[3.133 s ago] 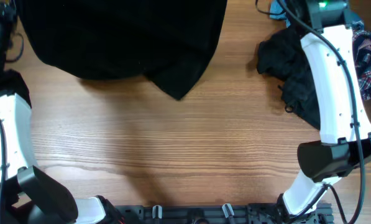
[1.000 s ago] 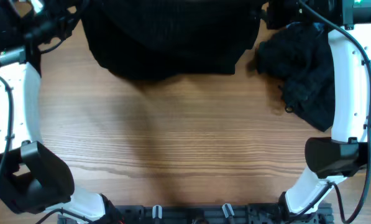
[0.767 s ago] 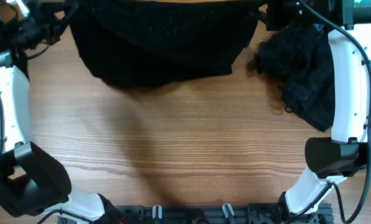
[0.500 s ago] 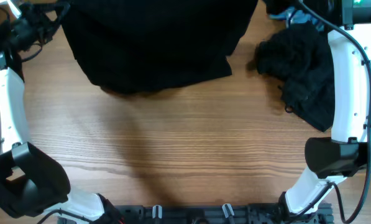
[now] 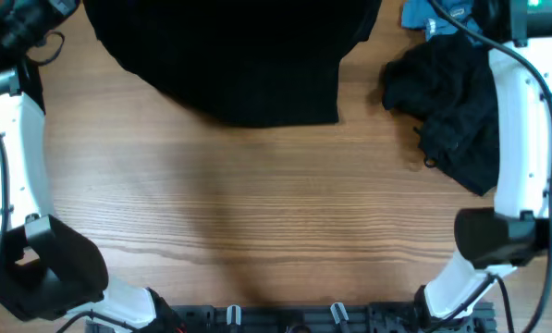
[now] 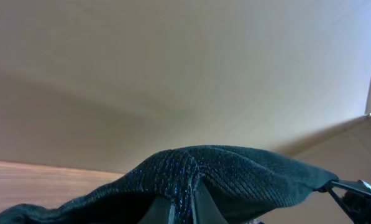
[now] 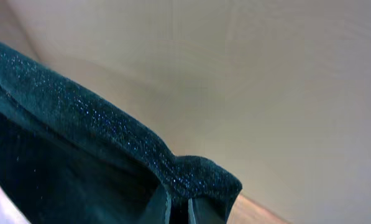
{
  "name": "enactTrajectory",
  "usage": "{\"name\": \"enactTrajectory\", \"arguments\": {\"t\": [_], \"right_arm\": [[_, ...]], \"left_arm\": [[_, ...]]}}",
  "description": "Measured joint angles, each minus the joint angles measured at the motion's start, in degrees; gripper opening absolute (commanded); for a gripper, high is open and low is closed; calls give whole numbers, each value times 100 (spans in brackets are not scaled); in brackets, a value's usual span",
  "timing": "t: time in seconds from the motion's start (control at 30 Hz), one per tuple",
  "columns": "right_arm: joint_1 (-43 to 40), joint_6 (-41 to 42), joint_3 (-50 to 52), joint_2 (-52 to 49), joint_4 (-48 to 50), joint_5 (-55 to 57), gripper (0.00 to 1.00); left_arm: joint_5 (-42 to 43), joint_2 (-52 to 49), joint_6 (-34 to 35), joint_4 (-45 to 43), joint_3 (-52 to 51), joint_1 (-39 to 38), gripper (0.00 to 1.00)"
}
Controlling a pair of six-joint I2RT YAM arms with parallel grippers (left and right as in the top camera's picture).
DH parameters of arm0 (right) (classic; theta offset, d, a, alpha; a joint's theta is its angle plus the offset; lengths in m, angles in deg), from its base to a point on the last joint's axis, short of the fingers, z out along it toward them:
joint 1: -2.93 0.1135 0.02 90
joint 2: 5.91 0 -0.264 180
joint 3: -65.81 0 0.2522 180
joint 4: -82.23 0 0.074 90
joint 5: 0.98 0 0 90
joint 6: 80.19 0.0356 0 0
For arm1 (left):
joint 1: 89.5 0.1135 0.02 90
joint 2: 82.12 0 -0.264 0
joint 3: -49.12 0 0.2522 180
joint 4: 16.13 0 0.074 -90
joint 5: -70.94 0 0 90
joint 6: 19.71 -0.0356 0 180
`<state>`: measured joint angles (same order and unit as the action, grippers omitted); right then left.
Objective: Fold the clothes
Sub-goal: 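Hold the garment with both grippers and lay it flat on the table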
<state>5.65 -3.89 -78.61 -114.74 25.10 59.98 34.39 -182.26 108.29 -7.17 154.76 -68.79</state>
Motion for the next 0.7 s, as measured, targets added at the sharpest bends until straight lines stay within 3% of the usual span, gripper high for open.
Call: {"name": "enactTrajectory", "arguments": {"t": [0.17,0.3,0.53,0.7], "right_arm": [[0,9,0,682,-737,181,4],[-4,17,-2,1436,-1574,323,4],[-31,168,-39,2028,-2704,431,4],[-31,393,-39,2081,-3121,472,4]], "left_arm": [[44,354,-225,798,35,-15,4],[-87,1012,-767,1917,55,-33,4],[-1078,2463,-1762,3733,98,-146,4],[-1768,3200,-2068,4572,111,-175,4]]}}
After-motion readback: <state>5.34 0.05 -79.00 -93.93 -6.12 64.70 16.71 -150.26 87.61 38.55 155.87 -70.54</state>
